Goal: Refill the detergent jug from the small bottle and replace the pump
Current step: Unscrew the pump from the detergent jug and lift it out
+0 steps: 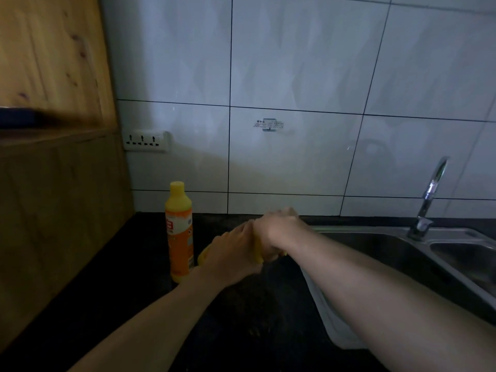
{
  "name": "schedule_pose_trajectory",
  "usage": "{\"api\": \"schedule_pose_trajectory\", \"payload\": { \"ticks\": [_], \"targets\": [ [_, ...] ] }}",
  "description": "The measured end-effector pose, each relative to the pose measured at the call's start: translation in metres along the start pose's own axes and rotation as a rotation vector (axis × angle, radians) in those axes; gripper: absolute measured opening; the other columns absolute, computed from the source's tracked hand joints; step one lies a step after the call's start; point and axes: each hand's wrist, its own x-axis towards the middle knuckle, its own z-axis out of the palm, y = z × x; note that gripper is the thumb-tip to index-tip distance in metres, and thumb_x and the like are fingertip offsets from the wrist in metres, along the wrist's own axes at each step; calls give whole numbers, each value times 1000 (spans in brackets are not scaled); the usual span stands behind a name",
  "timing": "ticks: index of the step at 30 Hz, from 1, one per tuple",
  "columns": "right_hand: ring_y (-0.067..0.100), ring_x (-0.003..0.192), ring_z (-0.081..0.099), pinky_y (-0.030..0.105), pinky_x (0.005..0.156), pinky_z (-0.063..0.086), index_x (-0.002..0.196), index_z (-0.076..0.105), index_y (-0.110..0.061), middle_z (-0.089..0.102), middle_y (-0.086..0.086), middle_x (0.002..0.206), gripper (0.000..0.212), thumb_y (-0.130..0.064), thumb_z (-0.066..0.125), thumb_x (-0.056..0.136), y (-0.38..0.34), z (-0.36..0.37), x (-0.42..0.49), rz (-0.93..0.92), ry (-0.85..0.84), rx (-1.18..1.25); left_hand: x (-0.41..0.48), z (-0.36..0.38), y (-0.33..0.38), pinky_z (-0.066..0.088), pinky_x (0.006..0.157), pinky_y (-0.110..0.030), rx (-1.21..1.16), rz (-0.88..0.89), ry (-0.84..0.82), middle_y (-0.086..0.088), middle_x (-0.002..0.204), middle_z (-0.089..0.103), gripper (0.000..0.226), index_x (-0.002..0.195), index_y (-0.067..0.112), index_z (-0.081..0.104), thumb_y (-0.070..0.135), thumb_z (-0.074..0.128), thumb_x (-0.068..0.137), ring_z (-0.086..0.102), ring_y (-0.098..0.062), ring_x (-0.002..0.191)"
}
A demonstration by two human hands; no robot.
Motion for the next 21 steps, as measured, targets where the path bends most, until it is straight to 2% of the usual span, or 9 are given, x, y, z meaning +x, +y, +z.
{"api": "schedule_pose_trajectory", "payload": {
  "ticks": [3,7,10,14,19,21],
  "targets": [
    [28,110,52,38,87,35,126,53,-15,56,8,110,46,-30,67,85,-1,5,3,-10,80,-49,2,0,-3,48,90,-38,-23,-26,-29,4,130,56,80,135,36,31,44,71,66,62,-20,106],
    [27,102,57,37,81,40,121,56,-14,59,7,108,39,-25,67,86,-1,17,1,-53,202,-65,3,0,-6,51,86,-39,3,-39,-14,4,118,62,72,125,37,36,47,73,64,64,-22,102],
    [26,96,59,36,72,38,117,56,-11,59,7,102,34,-21,66,86,1,24,-4,-95,253,-37,3,1,-3,49,93,-40,8,-4,-48,5,125,59,79,131,35,33,44,76,66,62,-20,108],
    [26,94,60,36,72,37,116,55,-11,60,7,102,31,-20,63,88,1,29,-10,-129,331,-30,1,0,-1,47,100,-42,9,5,-52,5,131,56,81,135,32,35,43,77,66,58,-20,115],
    [25,98,59,37,77,41,117,55,-10,60,7,107,33,-22,65,87,-2,31,-15,-164,398,-92,-1,-3,-3,47,96,-37,-3,48,-30,5,128,59,81,133,29,40,41,79,63,59,-18,113],
    [24,98,60,35,75,40,116,55,-10,61,8,108,32,-22,63,88,-3,31,-15,-168,429,-114,-1,-4,-6,45,95,-36,7,47,-30,6,129,58,82,134,31,37,42,79,64,58,-17,113]
  ]
}}
